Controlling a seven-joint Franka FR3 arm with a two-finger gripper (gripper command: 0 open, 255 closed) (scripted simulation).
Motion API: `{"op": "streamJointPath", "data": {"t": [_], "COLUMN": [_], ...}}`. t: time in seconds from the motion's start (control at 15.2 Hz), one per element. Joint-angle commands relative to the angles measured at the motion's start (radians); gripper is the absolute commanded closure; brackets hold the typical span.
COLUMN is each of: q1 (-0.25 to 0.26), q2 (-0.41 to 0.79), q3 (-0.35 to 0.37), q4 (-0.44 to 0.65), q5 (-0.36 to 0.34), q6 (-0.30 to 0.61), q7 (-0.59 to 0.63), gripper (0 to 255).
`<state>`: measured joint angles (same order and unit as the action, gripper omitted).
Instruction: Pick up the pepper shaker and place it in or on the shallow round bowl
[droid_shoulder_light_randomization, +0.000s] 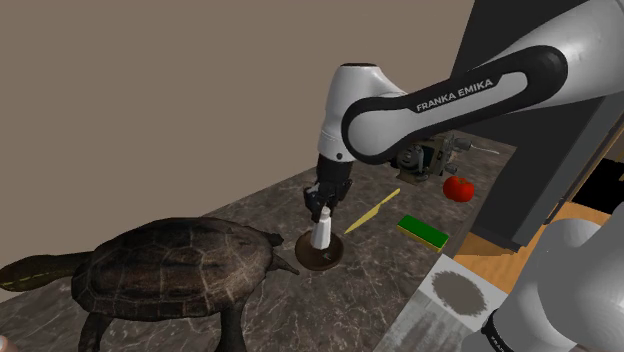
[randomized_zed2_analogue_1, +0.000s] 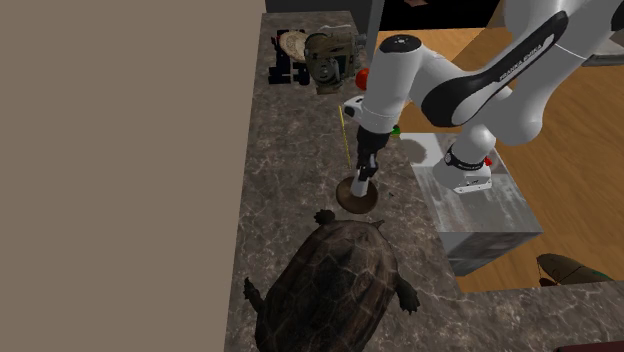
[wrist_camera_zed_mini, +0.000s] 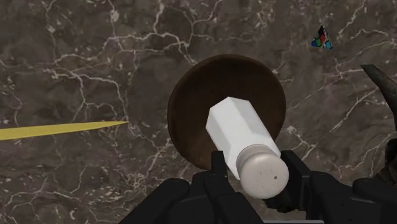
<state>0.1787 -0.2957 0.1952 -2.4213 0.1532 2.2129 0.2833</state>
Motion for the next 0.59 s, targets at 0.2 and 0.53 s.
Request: {"op": "streamJointPath", "data": {"t": [0.2,0.53], "q1": [-0.001,-0.001], "q2": [0.016,0.016], "q3": [0.001,0.001], "q4": [-0.017,-0.017], "q5": [0.0,0.0], "q6": [0.034,0.034], "q7": [-0.003,-0.003], "gripper": [255,255]}}
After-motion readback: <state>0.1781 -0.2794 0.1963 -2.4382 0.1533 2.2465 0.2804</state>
